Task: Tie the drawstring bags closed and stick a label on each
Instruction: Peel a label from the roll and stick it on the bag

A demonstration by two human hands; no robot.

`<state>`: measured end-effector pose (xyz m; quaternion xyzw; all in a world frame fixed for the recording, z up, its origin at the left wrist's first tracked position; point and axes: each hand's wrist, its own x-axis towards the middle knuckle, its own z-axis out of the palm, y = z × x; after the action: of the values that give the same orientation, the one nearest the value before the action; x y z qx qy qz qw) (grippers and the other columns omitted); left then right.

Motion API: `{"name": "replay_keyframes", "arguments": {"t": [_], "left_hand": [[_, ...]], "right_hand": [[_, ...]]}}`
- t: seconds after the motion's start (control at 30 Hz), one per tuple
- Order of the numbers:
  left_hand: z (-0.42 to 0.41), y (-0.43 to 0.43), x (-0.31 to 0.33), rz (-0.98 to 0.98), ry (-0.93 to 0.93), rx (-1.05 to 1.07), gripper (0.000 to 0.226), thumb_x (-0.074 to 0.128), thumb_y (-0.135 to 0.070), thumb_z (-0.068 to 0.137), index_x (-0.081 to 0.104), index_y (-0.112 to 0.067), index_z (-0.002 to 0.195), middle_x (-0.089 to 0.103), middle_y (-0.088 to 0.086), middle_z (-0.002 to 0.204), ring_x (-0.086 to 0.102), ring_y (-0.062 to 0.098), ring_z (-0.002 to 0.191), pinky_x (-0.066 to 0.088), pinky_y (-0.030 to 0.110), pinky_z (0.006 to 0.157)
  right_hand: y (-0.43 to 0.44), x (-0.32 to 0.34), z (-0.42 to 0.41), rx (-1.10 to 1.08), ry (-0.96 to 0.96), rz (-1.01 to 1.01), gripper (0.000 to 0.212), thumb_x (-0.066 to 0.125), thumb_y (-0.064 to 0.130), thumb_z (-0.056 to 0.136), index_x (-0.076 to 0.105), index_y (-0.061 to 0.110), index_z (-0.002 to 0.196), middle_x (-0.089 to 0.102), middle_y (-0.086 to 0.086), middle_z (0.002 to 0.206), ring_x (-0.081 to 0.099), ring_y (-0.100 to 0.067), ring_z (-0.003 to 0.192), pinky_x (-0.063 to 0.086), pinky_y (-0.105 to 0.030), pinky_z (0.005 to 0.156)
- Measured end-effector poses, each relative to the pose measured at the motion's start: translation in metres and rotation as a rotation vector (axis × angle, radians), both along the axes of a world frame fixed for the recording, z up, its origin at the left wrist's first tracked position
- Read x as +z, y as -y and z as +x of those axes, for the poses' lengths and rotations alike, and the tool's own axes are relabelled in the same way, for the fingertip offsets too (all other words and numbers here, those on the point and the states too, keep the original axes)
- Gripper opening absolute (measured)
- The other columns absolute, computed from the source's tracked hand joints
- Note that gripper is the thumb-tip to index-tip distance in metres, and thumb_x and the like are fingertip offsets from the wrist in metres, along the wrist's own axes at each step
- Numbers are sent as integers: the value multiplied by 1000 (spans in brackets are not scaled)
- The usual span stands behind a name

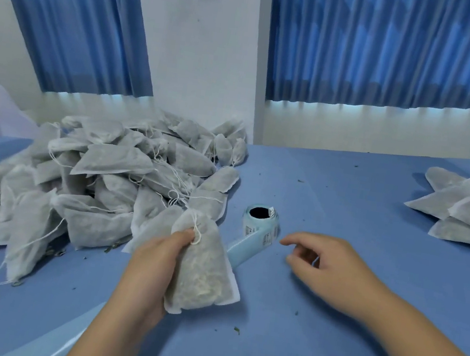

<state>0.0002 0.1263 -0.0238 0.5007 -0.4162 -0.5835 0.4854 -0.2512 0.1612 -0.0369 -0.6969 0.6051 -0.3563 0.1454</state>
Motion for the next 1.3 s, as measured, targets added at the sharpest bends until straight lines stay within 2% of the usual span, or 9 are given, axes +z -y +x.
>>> {"name": "replay_keyframes", "arguments": {"t": [0.2,0.37,0.53,0.67,0.8,0.93,0.97,1.13,1.3], "left_hand": [[19,-5,-12,11,0,59,11,64,-23,90,70,-14,92,71,0,63,68,13,51,44,20,37],[24,-4,-22,17,-32,70,19,60,-25,94,72,-12,101,76,3,81,74,17,70,49,27,55],[27,0,-25,73,-68,25,25,59,-28,93,70,-10,106,72,4,76,70,18,63,42,22,42],[24,1,-29,46,2,-26,31,62,-29,89,69,-8,110,73,7,87,71,24,81,48,31,63],[22,-5,-28,-15,97,-12,15,62,-29,89,73,-19,90,76,-2,78,73,12,70,47,30,60],[22,-8,-27,-35,92,8,14,62,-29,89,73,-21,87,76,-4,79,72,9,69,48,32,65],[21,-9,-27,-40,94,6,14,62,-29,89,73,-21,87,76,-3,81,72,9,70,49,33,66],[19,-14,-24,-76,134,-17,22,61,-29,90,75,-34,73,76,-7,80,70,4,69,46,29,66],[19,-16,-24,-83,149,-29,19,61,-31,91,75,-32,78,76,-5,85,72,8,78,48,31,71]], "right_hand": [[16,-1,47,88,-45,20,28,57,25,88,64,35,113,58,29,82,54,3,69,45,-17,67],[33,1,85,102,-100,44,37,52,32,88,53,39,125,63,15,78,55,0,72,48,-26,69],[32,-16,93,82,-195,38,35,54,38,88,54,36,123,58,15,81,54,-5,80,47,-28,72],[31,-15,92,106,-132,28,46,55,38,88,47,43,133,57,15,74,54,-3,76,49,-28,72],[28,-13,96,110,-132,41,32,55,41,86,58,38,117,60,15,75,55,-2,72,51,-29,71],[26,-13,100,90,82,49,2,64,37,84,64,35,85,65,16,75,54,5,60,43,-11,58],[26,-13,100,79,114,42,6,66,33,84,64,33,79,65,15,73,53,5,58,42,-10,58],[23,-12,102,53,224,79,8,69,26,83,67,27,75,63,14,68,51,4,55,43,-10,56],[21,-8,102,57,315,98,8,72,20,81,71,23,75,67,8,70,53,3,58,43,-9,59]]}}
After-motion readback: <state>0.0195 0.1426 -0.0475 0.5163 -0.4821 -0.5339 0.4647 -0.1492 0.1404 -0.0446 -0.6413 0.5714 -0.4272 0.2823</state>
